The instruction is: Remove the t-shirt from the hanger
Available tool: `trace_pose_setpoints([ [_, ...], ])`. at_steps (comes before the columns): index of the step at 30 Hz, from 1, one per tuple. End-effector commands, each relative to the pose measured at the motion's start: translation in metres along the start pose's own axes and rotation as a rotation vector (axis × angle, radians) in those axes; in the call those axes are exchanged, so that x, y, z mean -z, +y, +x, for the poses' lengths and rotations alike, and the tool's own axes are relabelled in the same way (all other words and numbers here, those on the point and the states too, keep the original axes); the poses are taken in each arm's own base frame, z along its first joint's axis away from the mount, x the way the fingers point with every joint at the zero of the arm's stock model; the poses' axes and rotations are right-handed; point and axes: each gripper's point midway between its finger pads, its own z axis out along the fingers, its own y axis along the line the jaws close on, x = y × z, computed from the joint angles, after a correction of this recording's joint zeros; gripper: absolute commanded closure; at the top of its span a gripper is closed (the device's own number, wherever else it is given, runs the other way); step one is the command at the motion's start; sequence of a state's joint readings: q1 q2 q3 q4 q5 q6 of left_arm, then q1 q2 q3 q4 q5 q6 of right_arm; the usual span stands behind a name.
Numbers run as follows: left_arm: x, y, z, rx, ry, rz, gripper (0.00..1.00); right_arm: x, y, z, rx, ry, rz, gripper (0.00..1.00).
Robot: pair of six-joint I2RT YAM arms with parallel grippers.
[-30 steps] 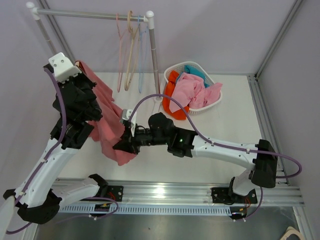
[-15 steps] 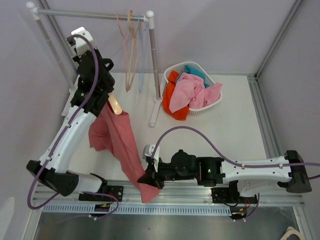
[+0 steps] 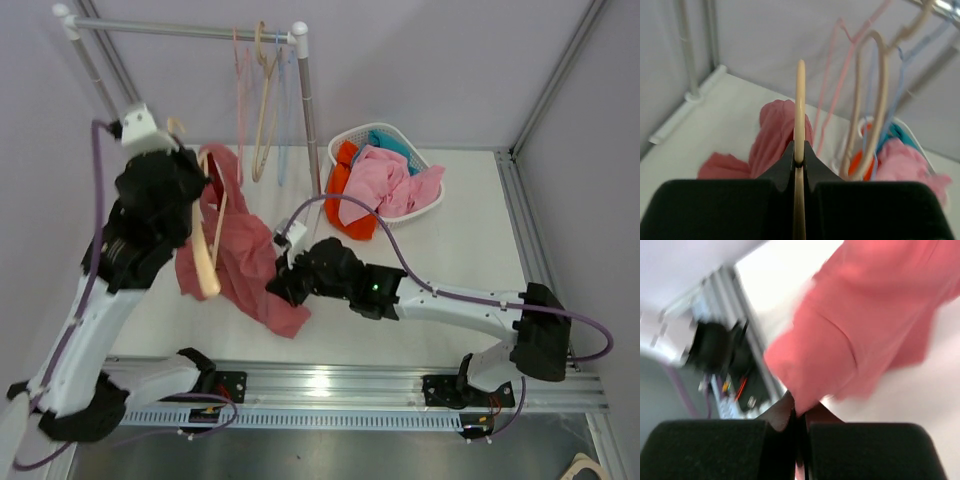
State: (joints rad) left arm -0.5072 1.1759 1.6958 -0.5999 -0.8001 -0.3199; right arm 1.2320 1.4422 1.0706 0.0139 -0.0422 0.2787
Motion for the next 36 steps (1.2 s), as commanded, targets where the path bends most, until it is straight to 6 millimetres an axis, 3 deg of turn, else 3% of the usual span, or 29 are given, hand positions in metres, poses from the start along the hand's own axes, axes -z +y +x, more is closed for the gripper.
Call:
trace_pose_setpoints([
  [1, 0.059, -0.013, 0.044, 0.101, 0.152, 0.245, 0.99, -0.01, -0.012, -0.054, 0.02, -0.07, 0.012, 1.0],
  [3, 0.084, -0.001, 0.056, 0.105, 0.202, 0.284, 0.99, -0.018, -0.029, -0.068, -0.005, -0.082, 0.064, 1.0],
  [4, 0.1, 0.003, 0.079, 0.052, 0.269, 0.316, 0.99, -0.023, -0.047, -0.071, -0.063, -0.087, 0.094, 1.0],
  [5, 0.106, 0.017, 0.088, 0.044, 0.28, 0.28, 0.99, -0.034, -0.053, -0.061, -0.091, -0.062, 0.078, 1.0],
  [6, 0.12, 0.035, 0.084, 0.106, 0.275, 0.294, 0.99, -0.04, -0.06, -0.056, -0.114, -0.055, 0.076, 1.0],
  [7, 0.129, 0.042, 0.096, 0.103, 0.304, 0.314, 0.99, -0.046, -0.067, -0.064, -0.134, -0.083, 0.076, 1.0],
  [8, 0.138, 0.058, 0.106, 0.094, 0.346, 0.314, 0.99, -0.059, -0.074, -0.05, -0.141, -0.048, 0.088, 1.0],
  [10, 0.155, 0.082, 0.103, 0.168, 0.353, 0.342, 0.99, -0.072, -0.08, -0.05, -0.133, -0.03, 0.099, 1.0],
  [11, 0.161, 0.095, 0.107, 0.164, 0.372, 0.339, 0.99, -0.086, -0.088, -0.035, -0.133, 0.008, 0.113, 0.99],
  [13, 0.169, 0.114, 0.1, 0.21, 0.35, 0.346, 0.99, -0.097, -0.093, -0.033, -0.142, 0.033, 0.124, 0.93],
  [15, 0.171, 0.125, 0.094, 0.217, 0.316, 0.346, 0.99, -0.113, -0.104, -0.018, -0.169, 0.064, 0.142, 0.8],
  [17, 0.173, 0.133, 0.085, 0.241, 0.271, 0.362, 0.99, -0.124, -0.107, -0.021, -0.176, 0.064, 0.145, 0.47],
  [18, 0.171, 0.135, 0.077, 0.242, 0.235, 0.365, 0.99, -0.134, -0.114, -0.006, -0.184, 0.097, 0.163, 0.32],
  [19, 0.171, 0.138, 0.073, 0.246, 0.216, 0.362, 0.99, -0.138, -0.119, -0.005, -0.183, 0.102, 0.182, 0.09],
  [20, 0.171, 0.14, 0.069, 0.245, 0.2, 0.362, 0.99, -0.144, -0.121, -0.018, -0.182, 0.076, 0.194, 0.01],
  [21, 0.169, 0.142, 0.061, 0.235, 0.169, 0.359, 0.99, -0.148, -0.121, -0.017, -0.175, 0.087, 0.196, 0.0],
  [22, 0.168, 0.143, 0.058, 0.23, 0.156, 0.359, 0.99, -0.16, -0.128, -0.004, -0.171, 0.12, 0.201, 0.01],
  [23, 0.167, 0.143, 0.056, 0.206, 0.142, 0.357, 0.99, -0.167, -0.123, -0.023, -0.156, 0.091, 0.182, 0.0],
  [24, 0.166, 0.143, 0.054, 0.2, 0.13, 0.357, 0.99, -0.172, -0.125, -0.018, -0.14, 0.117, 0.192, 0.01],
  [25, 0.164, 0.141, 0.05, 0.204, 0.112, 0.357, 0.99, -0.186, -0.134, 0.003, -0.14, 0.163, 0.209, 0.01],
  [26, 0.164, 0.141, 0.044, 0.209, 0.094, 0.358, 0.99, -0.193, -0.136, 0.006, -0.13, 0.175, 0.217, 0.0],
  [27, 0.163, 0.142, 0.04, 0.181, 0.07, 0.362, 0.99, -0.199, -0.134, -0.004, -0.117, 0.169, 0.219, 0.01],
  [28, 0.162, 0.136, 0.031, 0.201, 0.031, 0.378, 0.99, -0.211, -0.144, 0.019, -0.108, 0.212, 0.245, 0.01],
  [29, 0.161, 0.137, 0.025, 0.17, -0.002, 0.385, 0.99, -0.216, -0.141, 0.017, -0.097, 0.216, 0.248, 0.0],
  [30, 0.16, 0.136, 0.019, 0.164, -0.029, 0.388, 0.99, -0.219, -0.149, 0.036, -0.093, 0.255, 0.268, 0.0],
  [31, 0.158, 0.133, 0.016, 0.156, -0.046, 0.393, 0.99, -0.224, -0.148, 0.033, -0.086, 0.251, 0.269, 0.01],
  [32, 0.157, 0.132, 0.007, 0.15, -0.079, 0.385, 0.99, -0.229, -0.154, 0.051, -0.085, 0.285, 0.282, 0.01],
  [36, 0.149, 0.128, -0.005, 0.106, -0.122, 0.349, 0.99, -0.226, -0.168, 0.082, -0.072, 0.361, 0.353, 0.01],
])
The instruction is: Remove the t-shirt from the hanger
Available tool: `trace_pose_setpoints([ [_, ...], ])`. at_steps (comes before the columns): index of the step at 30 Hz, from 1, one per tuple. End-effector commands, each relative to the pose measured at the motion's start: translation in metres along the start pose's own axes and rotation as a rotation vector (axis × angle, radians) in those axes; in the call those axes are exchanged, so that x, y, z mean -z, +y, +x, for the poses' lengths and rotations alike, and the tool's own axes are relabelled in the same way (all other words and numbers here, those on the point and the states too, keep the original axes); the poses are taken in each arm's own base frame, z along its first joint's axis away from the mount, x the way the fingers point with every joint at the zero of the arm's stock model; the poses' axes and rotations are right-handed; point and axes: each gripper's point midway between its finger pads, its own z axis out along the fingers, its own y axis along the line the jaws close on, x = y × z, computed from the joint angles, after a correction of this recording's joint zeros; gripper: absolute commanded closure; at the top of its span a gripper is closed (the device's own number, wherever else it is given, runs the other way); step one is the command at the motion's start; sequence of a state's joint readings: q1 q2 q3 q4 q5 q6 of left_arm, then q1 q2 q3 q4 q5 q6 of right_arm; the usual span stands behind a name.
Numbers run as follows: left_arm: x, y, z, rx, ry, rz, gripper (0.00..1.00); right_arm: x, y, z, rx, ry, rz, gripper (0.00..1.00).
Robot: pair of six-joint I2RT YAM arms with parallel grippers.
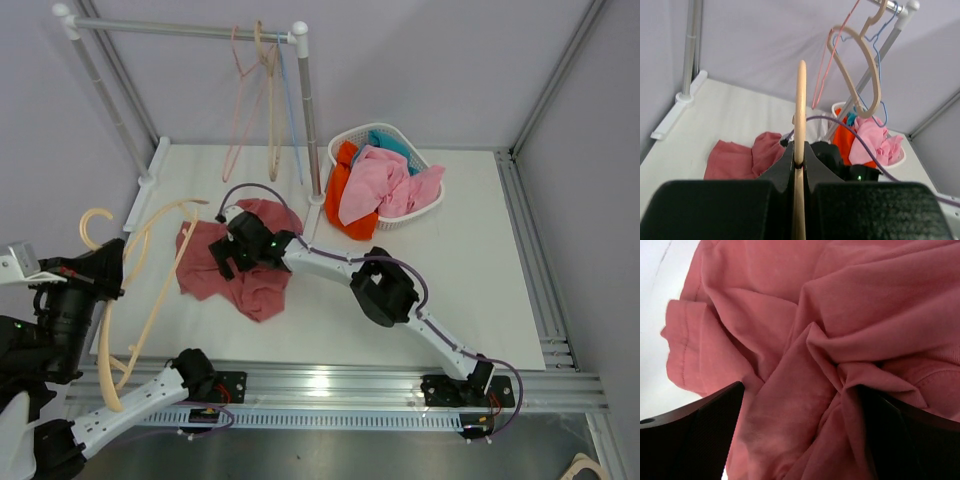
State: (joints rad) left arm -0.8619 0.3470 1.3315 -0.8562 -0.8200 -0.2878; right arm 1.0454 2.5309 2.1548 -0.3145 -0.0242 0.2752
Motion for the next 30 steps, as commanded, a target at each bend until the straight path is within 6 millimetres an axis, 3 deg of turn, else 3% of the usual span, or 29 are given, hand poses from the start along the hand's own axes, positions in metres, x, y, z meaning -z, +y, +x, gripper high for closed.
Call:
trace_pose_setpoints([
  [1, -0.014, -0.011, -0.026, -0.044, -0.094, -0.008, 0.99, -0.004, -0.016, 0.039, 0.035, 0.121, 0.099, 0.01],
  [3, -0.018, -0.014, -0.028, -0.059, -0.112, -0.016, 0.99, -0.001, -0.02, 0.053, 0.046, 0.167, 0.114, 0.01],
  [5, -0.023, -0.018, -0.029, -0.073, -0.12, -0.016, 0.99, 0.009, -0.017, 0.067, 0.056, 0.218, 0.111, 0.15],
  [6, -0.024, -0.02, -0.031, -0.074, -0.123, -0.017, 0.99, 0.015, -0.015, 0.07, 0.056, 0.229, 0.107, 0.48],
  [7, -0.027, -0.023, -0.03, -0.083, -0.122, -0.016, 0.99, 0.021, -0.012, 0.074, 0.053, 0.24, 0.104, 0.69],
  [8, -0.028, -0.023, -0.031, -0.095, -0.126, -0.018, 0.99, 0.03, -0.015, 0.105, 0.054, 0.307, 0.114, 0.84],
  [9, -0.029, -0.025, -0.035, -0.087, -0.139, -0.019, 0.99, 0.048, -0.002, 0.088, 0.043, 0.261, 0.085, 1.0],
  [10, -0.031, -0.026, -0.036, -0.089, -0.144, -0.022, 0.99, 0.059, 0.006, 0.097, 0.034, 0.283, 0.041, 1.0],
  [11, -0.031, -0.026, -0.039, -0.104, -0.153, -0.025, 0.99, 0.071, 0.007, 0.129, 0.034, 0.346, 0.033, 1.0],
  [12, -0.032, -0.025, -0.042, -0.105, -0.161, -0.036, 0.99, 0.083, 0.011, 0.135, 0.035, 0.362, 0.014, 1.0],
  [13, -0.033, -0.025, -0.047, -0.097, -0.181, -0.046, 0.99, 0.105, 0.022, 0.126, 0.04, 0.343, -0.021, 1.0],
  [15, -0.036, -0.021, -0.051, -0.141, -0.195, -0.086, 0.99, 0.137, 0.023, 0.151, 0.051, 0.416, -0.04, 1.0],
  [16, -0.036, -0.019, -0.056, -0.132, -0.21, -0.107, 0.99, 0.167, 0.031, 0.127, 0.058, 0.359, -0.066, 1.0],
  [18, -0.038, -0.02, -0.058, -0.151, -0.214, -0.117, 0.99, 0.206, 0.027, 0.111, 0.039, 0.332, -0.082, 1.0],
  [19, -0.04, -0.021, -0.057, -0.152, -0.213, -0.117, 0.99, 0.226, 0.026, 0.091, 0.028, 0.282, -0.088, 1.0],
  [20, -0.041, -0.023, -0.057, -0.147, -0.214, -0.115, 0.99, 0.266, 0.027, 0.056, 0.019, 0.174, -0.092, 1.0],
  [21, -0.045, -0.027, -0.054, -0.152, -0.205, -0.115, 0.99, 0.286, 0.019, 0.032, 0.002, 0.102, -0.065, 1.0],
  [22, -0.047, -0.028, -0.051, -0.157, -0.198, -0.115, 0.99, 0.312, -0.004, -0.009, -0.058, -0.012, 0.001, 1.0],
  [23, -0.048, -0.03, -0.048, -0.159, -0.181, -0.115, 0.99, 0.345, -0.02, -0.032, -0.089, -0.094, 0.057, 1.0],
  [25, -0.055, -0.036, -0.037, -0.181, -0.143, -0.118, 0.99, 0.389, -0.073, -0.084, -0.151, -0.271, 0.22, 1.0],
  [28, -0.059, -0.044, -0.028, -0.177, -0.113, -0.092, 0.99, 0.421, -0.121, -0.12, -0.193, -0.381, 0.347, 1.0],
  [29, -0.06, -0.045, -0.026, -0.184, -0.106, -0.086, 0.99, 0.442, -0.145, -0.141, -0.214, -0.447, 0.4, 1.0],
  [30, -0.06, -0.049, -0.023, -0.169, -0.092, -0.066, 0.99, 0.441, -0.161, -0.149, -0.228, -0.456, 0.43, 1.0],
])
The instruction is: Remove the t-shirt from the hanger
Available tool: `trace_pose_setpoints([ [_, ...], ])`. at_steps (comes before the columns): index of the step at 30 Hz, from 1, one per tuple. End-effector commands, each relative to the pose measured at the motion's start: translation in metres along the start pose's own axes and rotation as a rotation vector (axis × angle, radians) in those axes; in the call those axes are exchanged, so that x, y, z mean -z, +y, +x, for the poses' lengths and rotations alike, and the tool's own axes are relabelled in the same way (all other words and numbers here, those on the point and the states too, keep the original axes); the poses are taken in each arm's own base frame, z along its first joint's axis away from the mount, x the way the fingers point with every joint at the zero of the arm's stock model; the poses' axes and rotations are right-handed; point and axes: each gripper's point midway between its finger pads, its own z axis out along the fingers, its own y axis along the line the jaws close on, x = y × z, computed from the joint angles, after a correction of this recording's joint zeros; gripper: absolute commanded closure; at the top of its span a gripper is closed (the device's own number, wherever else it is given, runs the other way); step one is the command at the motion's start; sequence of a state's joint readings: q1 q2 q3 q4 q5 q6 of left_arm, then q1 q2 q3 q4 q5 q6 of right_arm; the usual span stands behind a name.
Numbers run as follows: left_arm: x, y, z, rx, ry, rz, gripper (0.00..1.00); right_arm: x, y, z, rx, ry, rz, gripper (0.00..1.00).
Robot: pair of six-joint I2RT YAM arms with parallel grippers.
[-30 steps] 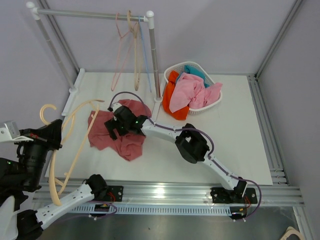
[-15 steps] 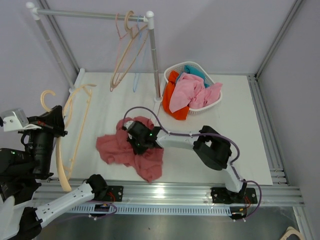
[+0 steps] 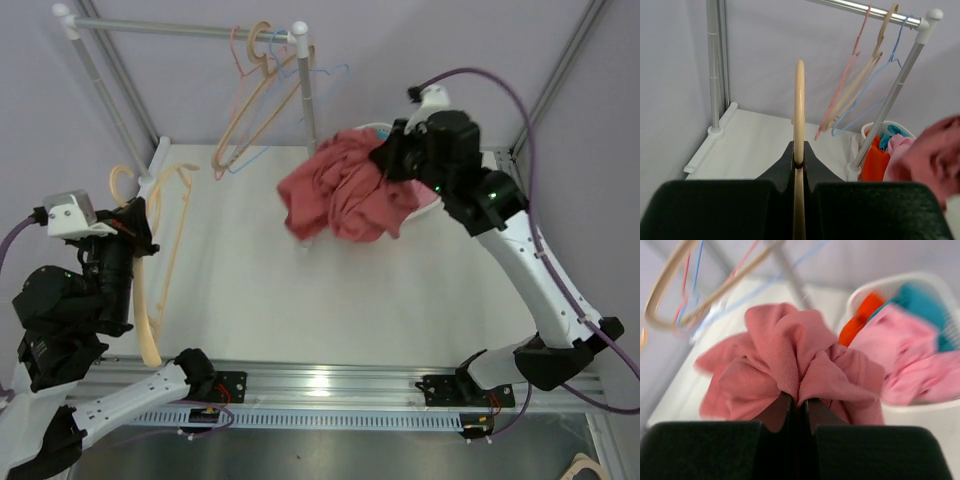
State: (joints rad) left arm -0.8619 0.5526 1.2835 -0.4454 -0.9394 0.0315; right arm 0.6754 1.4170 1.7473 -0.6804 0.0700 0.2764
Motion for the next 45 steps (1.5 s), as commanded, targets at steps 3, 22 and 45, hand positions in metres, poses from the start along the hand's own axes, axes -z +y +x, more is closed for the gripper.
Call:
trace_pose_setpoints([
  [3, -0.003, -0.018, 0.005, 0.026, 0.048, 0.052, 0.99, -0.024, -0.074, -0.057, -0.027, -0.083, 0.171, 1.0],
  [22, -0.035, -0.023, 0.026, -0.055, 0.16, 0.018, 0.99, -0.209, -0.31, 0.242, -0.2, 0.818, 0.629, 1.0],
  [45, -0.188, -0.031, -0.024, 0.088, 0.136, 0.103, 0.99, -0.151, -0.261, 0.085, -0.2, 0.33, 0.505, 0.51],
])
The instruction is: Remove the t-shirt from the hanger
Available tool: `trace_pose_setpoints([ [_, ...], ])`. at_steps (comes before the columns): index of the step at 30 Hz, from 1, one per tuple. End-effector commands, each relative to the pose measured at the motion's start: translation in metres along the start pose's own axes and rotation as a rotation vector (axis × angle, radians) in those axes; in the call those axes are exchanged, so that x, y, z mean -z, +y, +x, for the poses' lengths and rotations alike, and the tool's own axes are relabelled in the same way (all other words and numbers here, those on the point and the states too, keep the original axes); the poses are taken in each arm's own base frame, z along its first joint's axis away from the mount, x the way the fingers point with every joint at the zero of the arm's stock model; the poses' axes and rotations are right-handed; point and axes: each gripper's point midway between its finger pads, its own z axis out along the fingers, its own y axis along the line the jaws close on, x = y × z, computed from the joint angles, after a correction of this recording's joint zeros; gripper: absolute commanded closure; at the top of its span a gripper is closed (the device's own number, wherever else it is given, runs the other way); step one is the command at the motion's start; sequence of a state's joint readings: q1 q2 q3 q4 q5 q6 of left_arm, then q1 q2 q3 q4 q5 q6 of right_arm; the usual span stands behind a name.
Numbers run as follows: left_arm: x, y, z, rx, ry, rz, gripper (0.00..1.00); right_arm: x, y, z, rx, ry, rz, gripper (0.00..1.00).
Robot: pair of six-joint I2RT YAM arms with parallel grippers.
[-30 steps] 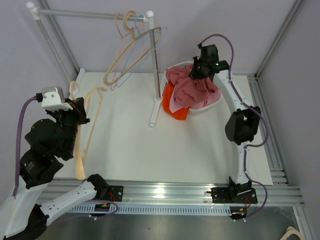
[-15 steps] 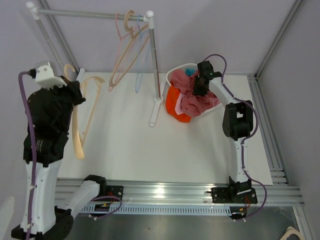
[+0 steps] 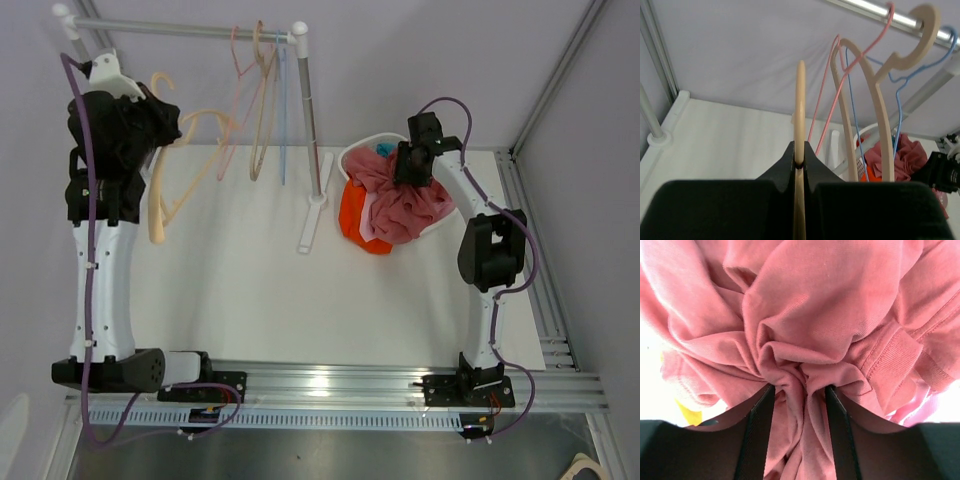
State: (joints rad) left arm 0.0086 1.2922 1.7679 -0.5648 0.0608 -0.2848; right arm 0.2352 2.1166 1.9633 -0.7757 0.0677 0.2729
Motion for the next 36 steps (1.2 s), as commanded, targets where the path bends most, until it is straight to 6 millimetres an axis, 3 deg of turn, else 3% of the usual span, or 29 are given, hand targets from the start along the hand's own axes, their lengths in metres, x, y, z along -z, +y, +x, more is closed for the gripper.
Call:
trace_pose_setpoints([
  [1, 0.009, 0.0, -0.052, 0.002, -0.115, 0.028, 0.99, 0.037, 0.007, -0.039, -0.003, -0.115, -0.025, 0.51],
  [4, 0.0, 0.002, -0.058, 0.011, -0.113, 0.062, 0.99, 0.06, 0.014, -0.06, -0.005, -0.181, -0.051, 0.39],
  [5, -0.006, 0.005, -0.056, 0.009, -0.107, 0.063, 0.99, 0.069, 0.017, -0.067, -0.001, -0.21, -0.06, 0.28],
  [6, -0.01, 0.004, -0.057, 0.004, -0.11, 0.071, 0.99, 0.087, 0.02, -0.076, 0.017, -0.254, -0.074, 0.25],
  [9, -0.017, -0.004, -0.069, -0.027, -0.159, 0.124, 0.99, 0.108, 0.023, -0.091, 0.033, -0.344, -0.077, 0.08],
  [11, -0.023, -0.009, -0.081, -0.046, -0.215, 0.164, 0.99, 0.129, 0.026, -0.1, 0.033, -0.406, -0.107, 0.07],
  [12, -0.038, -0.01, -0.073, -0.046, -0.19, 0.19, 0.99, 0.127, 0.026, -0.093, 0.034, -0.396, -0.113, 0.07],
  [13, -0.046, -0.011, -0.071, -0.046, -0.178, 0.203, 0.99, 0.145, 0.028, -0.1, 0.033, -0.445, -0.14, 0.07],
  [14, -0.045, -0.018, -0.087, -0.058, -0.21, 0.227, 0.99, 0.152, 0.031, -0.1, 0.034, -0.462, -0.159, 0.07],
  [15, -0.065, -0.014, -0.078, -0.048, -0.183, 0.23, 0.99, 0.159, 0.034, -0.098, 0.037, -0.476, -0.192, 0.07],
  [17, -0.071, -0.019, -0.09, -0.061, -0.223, 0.254, 0.99, 0.184, 0.037, -0.098, 0.043, -0.56, -0.24, 0.06],
  [19, -0.082, -0.012, -0.091, -0.068, -0.238, 0.219, 0.99, 0.205, 0.048, -0.102, 0.067, -0.64, -0.324, 0.02],
  [20, -0.085, -0.01, -0.092, -0.07, -0.248, 0.213, 0.99, 0.212, 0.045, -0.093, 0.074, -0.653, -0.335, 0.01],
  [21, -0.085, -0.011, -0.1, -0.082, -0.275, 0.216, 0.99, 0.216, 0.046, -0.092, 0.079, -0.668, -0.346, 0.01],
  [23, -0.099, -0.007, -0.096, -0.075, -0.268, 0.204, 0.99, 0.221, 0.046, -0.091, 0.085, -0.682, -0.363, 0.01],
  [24, -0.095, -0.011, -0.108, -0.077, -0.29, 0.209, 0.99, 0.22, 0.047, -0.09, 0.087, -0.678, -0.367, 0.01],
  [26, -0.116, -0.009, -0.095, -0.073, -0.255, 0.209, 0.99, 0.219, 0.052, -0.088, 0.096, -0.669, -0.393, 0.01],
  [27, -0.114, -0.017, -0.106, -0.091, -0.29, 0.224, 0.99, 0.22, 0.055, -0.087, 0.097, -0.666, -0.411, 0.01],
  [33, -0.132, -0.028, -0.106, -0.119, -0.333, 0.224, 0.99, 0.222, 0.064, -0.08, 0.11, -0.656, -0.443, 0.01],
  [34, -0.129, -0.034, -0.114, -0.122, -0.352, 0.235, 0.99, 0.221, 0.064, -0.079, 0.111, -0.652, -0.444, 0.01],
  [36, -0.149, -0.027, -0.093, -0.111, -0.282, 0.223, 0.99, 0.221, 0.064, -0.079, 0.109, -0.652, -0.443, 0.01],
])
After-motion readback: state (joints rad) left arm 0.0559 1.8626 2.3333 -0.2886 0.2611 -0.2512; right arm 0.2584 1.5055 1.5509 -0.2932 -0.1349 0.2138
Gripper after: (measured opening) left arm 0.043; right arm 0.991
